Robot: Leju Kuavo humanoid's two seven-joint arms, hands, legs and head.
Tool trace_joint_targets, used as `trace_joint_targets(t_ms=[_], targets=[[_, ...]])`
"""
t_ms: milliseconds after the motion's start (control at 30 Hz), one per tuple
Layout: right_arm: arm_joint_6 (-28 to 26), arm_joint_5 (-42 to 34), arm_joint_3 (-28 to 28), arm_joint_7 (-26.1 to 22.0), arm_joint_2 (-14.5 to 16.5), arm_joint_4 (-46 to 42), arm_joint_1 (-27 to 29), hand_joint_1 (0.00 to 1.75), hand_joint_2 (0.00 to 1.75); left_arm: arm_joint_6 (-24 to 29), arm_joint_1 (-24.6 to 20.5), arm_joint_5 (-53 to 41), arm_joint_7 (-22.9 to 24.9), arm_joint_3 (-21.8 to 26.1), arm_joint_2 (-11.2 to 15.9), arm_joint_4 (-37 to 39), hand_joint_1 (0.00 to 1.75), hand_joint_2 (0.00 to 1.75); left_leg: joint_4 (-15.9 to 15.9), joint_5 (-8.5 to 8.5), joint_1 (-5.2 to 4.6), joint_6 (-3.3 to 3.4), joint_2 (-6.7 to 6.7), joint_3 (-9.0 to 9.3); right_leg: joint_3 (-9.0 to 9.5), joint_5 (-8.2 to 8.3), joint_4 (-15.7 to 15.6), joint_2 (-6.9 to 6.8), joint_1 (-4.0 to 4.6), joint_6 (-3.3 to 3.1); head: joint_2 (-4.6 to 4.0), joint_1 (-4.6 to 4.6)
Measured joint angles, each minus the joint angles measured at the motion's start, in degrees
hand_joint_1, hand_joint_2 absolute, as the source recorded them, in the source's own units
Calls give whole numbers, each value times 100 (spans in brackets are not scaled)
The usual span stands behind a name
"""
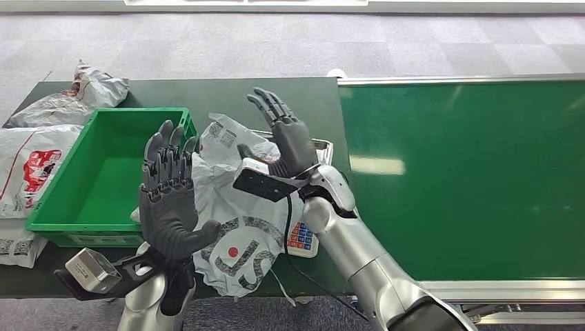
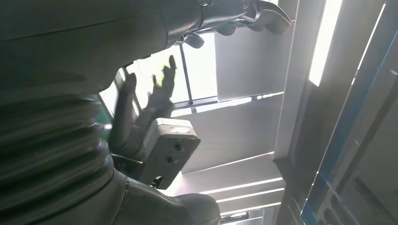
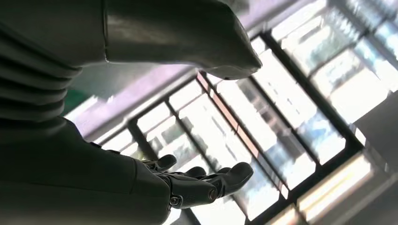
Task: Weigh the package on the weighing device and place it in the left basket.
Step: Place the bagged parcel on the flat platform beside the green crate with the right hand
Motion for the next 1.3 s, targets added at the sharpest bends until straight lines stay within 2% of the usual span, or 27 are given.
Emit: trace_joint_targets(t_ms=[67,133,233,333,467,600,700,767,867,1000,1133,1300], targets=[[-1076,490,-108,192,-2,-490,227,0,0,31,42,-1,14,0,1,-10,0,175,0,0,0,0,-2,0,-1,0,0,-1,0,0,0,1],[-1694,971,-286,199,7,-1190,524,0,0,82,59,-13,58,-1,1,-12,0,175,0,-3,-1,2,-2,-2,-2,0,0,-1,-1,0,0,0],[-1947,1300,-669,32,49,-2376,929,0,0,205,61,-122,126,-8,1,-5,0,175,1,-5,-2,4,-5,-3,-5,-1,-2,-4,-3,1,0,-1],[-1975,935,-1122,-344,63,-3683,1277,0,0,620,48,-623,261,-25,8,36,0,175,2,-6,-4,6,-13,-9,-8,-2,-5,-12,-6,3,0,1],[-1985,-55,-1773,-1062,69,-5371,1645,0,175,1603,-130,-2127,811,-28,97,349,0,175,2,-9,-7,10,-15,-8,-4,-3,-5,-14,-9,5,0,2],[-1974,-332,-1996,-1207,70,-6396,1979,0,175,2358,-515,-4360,1869,-47,303,1059,0,175,2,-10,-8,11,-5,-1,-4,-2,-5,-9,-9,4,0,0],[-1967,-302,-2026,-1188,70,-6737,2095,0,175,2510,-934,-6597,3116,-244,483,1895,0,175,1,-6,-5,7,-2,1,-2,1,-5,-8,-7,1,0,0],[-1962,-234,-2026,-1141,70,-6841,2122,0,175,2472,-1171,-7716,3670,-425,584,2465,0,175,0,-2,-4,3,4,2,-2,5,-4,-2,-6,-1,0,0],[-1955,-259,-2026,-1176,70,-6892,2132,0,175,2363,-1476,-8430,3942,-648,645,3249,0,175,0,2,-4,5,8,3,1,8,-4,3,-5,0,0,-1],[-1948,-308,-2026,-1221,70,-6892,2136,0,175,2251,-1873,-8761,4044,-875,678,4031,0,175,0,-2,-5,15,-19,25,40,-8,-5,-19,-8,14,0,0],[-1947,-349,-2024,-1221,70,-6885,2134,0,175,2043,-2110,-8855,3982,-1015,677,4484,175,175,-6,-34,-6,35,-63,70,122,-61,-8,-64,-16,31,0,1],[-1945,-380,-2012,-1221,70,-6860,2131,0,175,1850,-2171,-8871,3841,-1141,672,4803,175,175,-13,-90,-11,44,-78,133,218,-126,-15,-83,-27,33,0,0]])
